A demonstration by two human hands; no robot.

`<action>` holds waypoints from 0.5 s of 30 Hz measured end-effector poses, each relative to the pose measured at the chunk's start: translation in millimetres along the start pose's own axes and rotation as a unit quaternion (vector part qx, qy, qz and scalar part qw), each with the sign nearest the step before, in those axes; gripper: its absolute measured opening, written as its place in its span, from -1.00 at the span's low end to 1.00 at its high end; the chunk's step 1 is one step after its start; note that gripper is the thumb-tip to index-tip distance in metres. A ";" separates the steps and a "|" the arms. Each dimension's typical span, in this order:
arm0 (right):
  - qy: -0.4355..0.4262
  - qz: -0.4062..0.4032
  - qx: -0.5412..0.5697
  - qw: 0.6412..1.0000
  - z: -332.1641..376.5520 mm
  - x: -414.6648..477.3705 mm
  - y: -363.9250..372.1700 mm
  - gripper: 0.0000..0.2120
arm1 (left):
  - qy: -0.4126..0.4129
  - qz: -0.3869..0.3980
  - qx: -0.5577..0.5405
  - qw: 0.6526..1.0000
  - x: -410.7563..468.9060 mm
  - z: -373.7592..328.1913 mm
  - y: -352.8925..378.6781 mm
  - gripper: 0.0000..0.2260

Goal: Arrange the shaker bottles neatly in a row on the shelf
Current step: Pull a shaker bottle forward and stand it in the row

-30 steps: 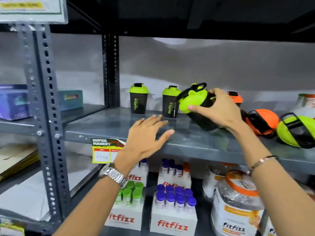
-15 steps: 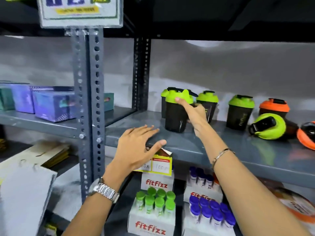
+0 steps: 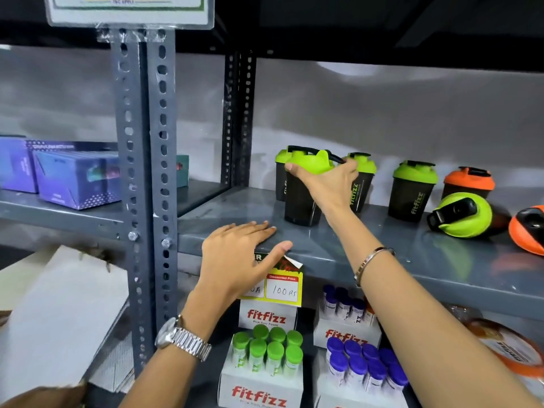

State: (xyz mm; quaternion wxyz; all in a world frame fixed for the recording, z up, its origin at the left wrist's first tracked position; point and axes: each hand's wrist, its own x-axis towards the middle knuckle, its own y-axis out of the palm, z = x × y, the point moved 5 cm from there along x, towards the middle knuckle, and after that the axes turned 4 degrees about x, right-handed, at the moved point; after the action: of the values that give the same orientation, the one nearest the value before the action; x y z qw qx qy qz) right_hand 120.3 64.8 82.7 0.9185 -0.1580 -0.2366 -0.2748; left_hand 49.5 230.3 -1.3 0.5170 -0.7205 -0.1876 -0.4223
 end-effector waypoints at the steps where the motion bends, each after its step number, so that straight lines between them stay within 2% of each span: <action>1: -0.002 0.002 0.013 1.000 -1.2 1.4 0.6 0.06 | 0.000 0.000 -0.001 1.000 -0.3 -0.1 0.2 -0.49; 6: 0.028 0.087 0.117 0.989 -11.5 10.6 7.3 -0.07 | -0.004 -0.002 -0.005 1.000 -0.6 0.9 1.3 -0.49; 10: 0.066 0.157 0.186 0.968 -17.0 11.2 10.4 0.08 | -0.004 -0.002 -0.006 1.000 -0.2 1.3 2.2 -0.49; 13: 0.034 0.144 0.136 0.979 -12.8 12.4 9.4 0.26 | -0.005 -0.007 -0.008 1.000 -0.5 1.8 2.1 -0.50; 15: 0.000 0.115 0.075 0.991 -9.7 12.8 8.1 0.25 | -0.005 -0.008 -0.007 1.000 -0.6 1.9 2.0 -0.50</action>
State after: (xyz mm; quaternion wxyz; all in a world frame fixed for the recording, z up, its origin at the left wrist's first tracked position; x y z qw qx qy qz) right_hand 137.9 61.7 80.0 0.9532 -0.1152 -0.2366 -0.1488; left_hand 51.4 231.3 -3.2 0.5077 -0.7247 -0.1928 -0.4242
